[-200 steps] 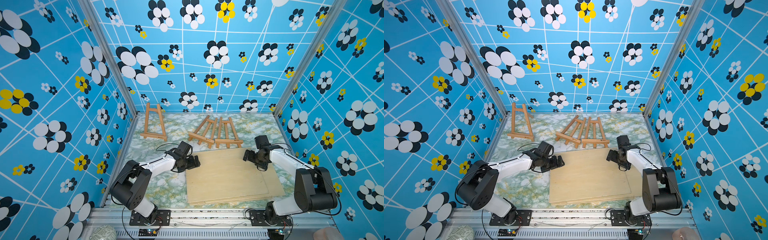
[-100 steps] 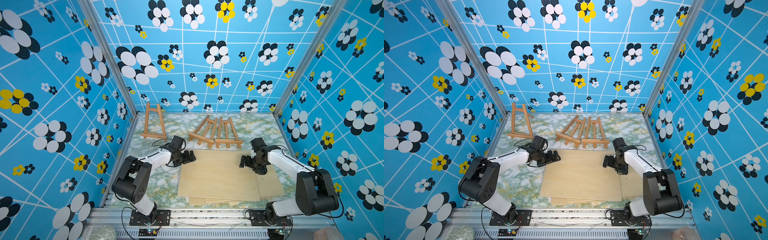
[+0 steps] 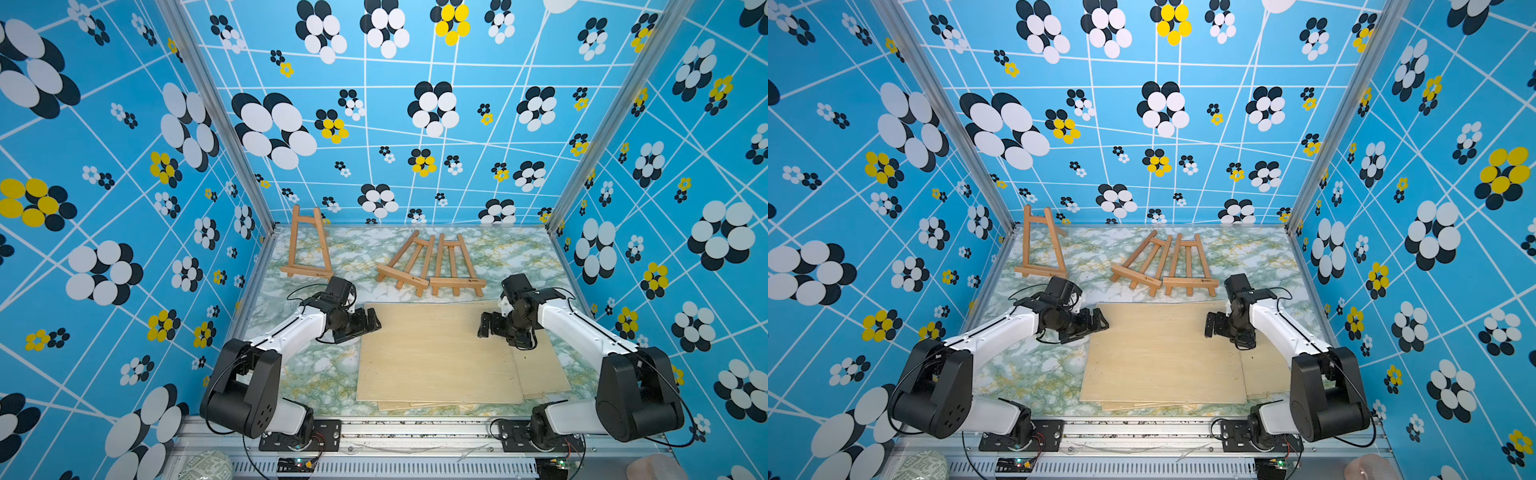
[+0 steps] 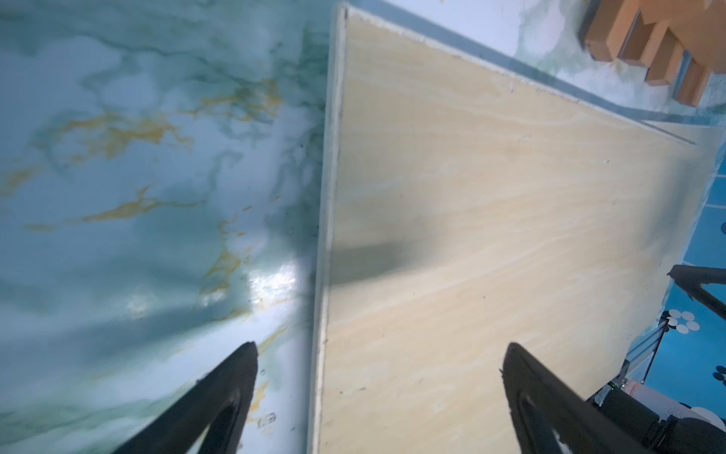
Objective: Assemble the easel
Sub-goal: Pick up the drawing board.
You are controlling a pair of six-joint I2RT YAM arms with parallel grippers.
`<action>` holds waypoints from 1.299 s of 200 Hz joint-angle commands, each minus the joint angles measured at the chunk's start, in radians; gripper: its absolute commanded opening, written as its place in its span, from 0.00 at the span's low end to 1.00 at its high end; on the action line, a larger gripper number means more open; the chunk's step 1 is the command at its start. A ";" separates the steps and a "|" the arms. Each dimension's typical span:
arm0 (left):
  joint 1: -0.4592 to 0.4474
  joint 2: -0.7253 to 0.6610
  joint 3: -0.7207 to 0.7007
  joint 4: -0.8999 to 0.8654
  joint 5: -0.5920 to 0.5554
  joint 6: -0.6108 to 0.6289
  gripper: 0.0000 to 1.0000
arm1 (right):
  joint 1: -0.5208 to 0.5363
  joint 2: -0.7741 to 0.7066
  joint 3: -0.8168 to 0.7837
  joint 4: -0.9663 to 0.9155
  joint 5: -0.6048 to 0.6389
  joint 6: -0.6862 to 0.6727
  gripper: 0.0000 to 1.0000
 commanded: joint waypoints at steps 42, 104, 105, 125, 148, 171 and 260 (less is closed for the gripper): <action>-0.022 -0.097 -0.103 -0.030 0.070 -0.013 0.99 | -0.006 -0.009 -0.010 -0.072 0.173 -0.016 0.99; -0.085 -0.097 -0.165 0.044 0.073 -0.074 0.99 | -0.006 0.094 -0.039 0.000 0.022 -0.010 0.99; -0.085 -0.097 -0.166 0.044 0.072 -0.075 0.99 | -0.007 0.095 -0.039 0.001 0.021 -0.010 1.00; -0.090 -0.099 -0.180 0.064 0.080 -0.084 0.99 | -0.007 0.108 -0.052 0.028 -0.010 -0.002 0.99; -0.098 -0.102 -0.188 0.076 0.093 -0.094 0.99 | -0.007 0.118 -0.070 0.062 -0.075 0.005 0.99; -0.101 -0.103 -0.197 0.099 0.112 -0.111 1.00 | -0.006 0.109 -0.097 0.104 -0.156 0.024 0.99; -0.099 -0.197 -0.207 0.194 0.207 -0.208 0.95 | -0.006 0.090 -0.126 0.193 -0.307 0.050 1.00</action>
